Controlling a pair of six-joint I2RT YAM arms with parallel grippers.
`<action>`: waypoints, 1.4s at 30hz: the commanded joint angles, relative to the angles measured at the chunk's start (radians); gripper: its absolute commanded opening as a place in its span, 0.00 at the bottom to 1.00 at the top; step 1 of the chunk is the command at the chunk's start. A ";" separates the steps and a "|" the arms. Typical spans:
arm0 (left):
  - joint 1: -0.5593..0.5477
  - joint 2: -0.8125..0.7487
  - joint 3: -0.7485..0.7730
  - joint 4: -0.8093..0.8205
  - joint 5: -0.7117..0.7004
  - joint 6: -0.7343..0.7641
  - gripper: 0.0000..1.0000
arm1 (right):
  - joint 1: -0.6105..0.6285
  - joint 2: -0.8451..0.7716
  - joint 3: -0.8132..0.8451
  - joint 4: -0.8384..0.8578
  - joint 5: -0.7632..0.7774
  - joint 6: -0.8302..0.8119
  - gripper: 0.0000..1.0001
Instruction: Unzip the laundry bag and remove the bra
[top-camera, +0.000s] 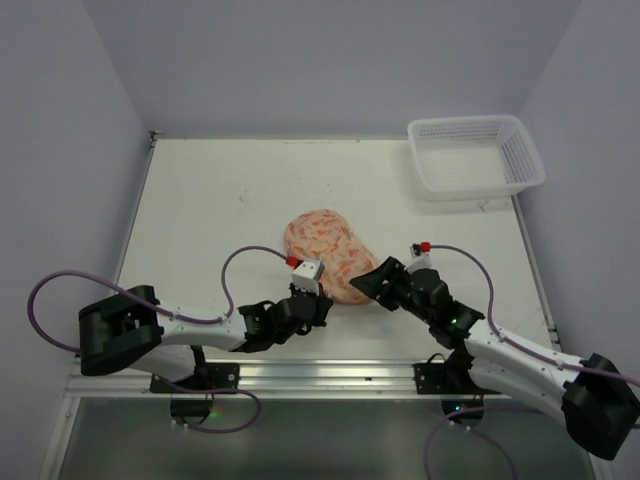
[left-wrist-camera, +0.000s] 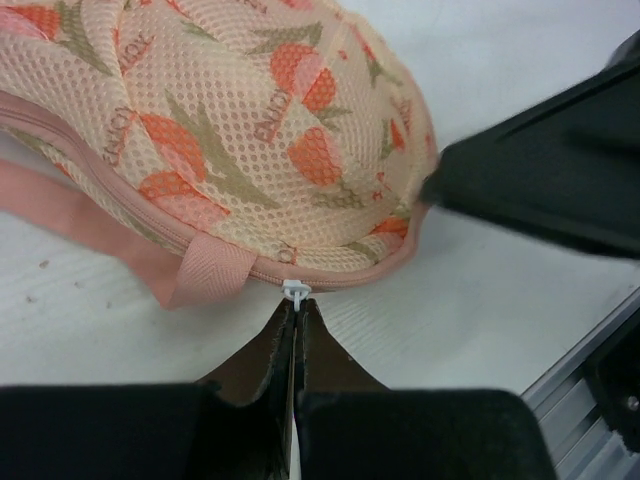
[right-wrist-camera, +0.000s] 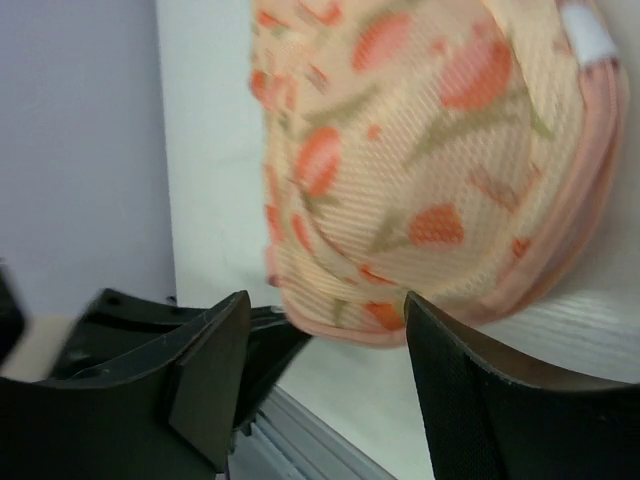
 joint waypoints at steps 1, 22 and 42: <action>-0.014 -0.043 -0.079 0.069 -0.026 -0.039 0.00 | 0.006 -0.145 0.138 -0.173 0.104 -0.209 0.64; -0.031 -0.254 -0.247 0.133 -0.067 -0.039 0.00 | 0.146 0.057 0.324 -0.351 0.062 -0.271 0.78; -0.033 -0.132 -0.116 0.164 -0.055 -0.001 0.00 | 0.215 0.017 0.111 -0.118 0.126 0.294 0.80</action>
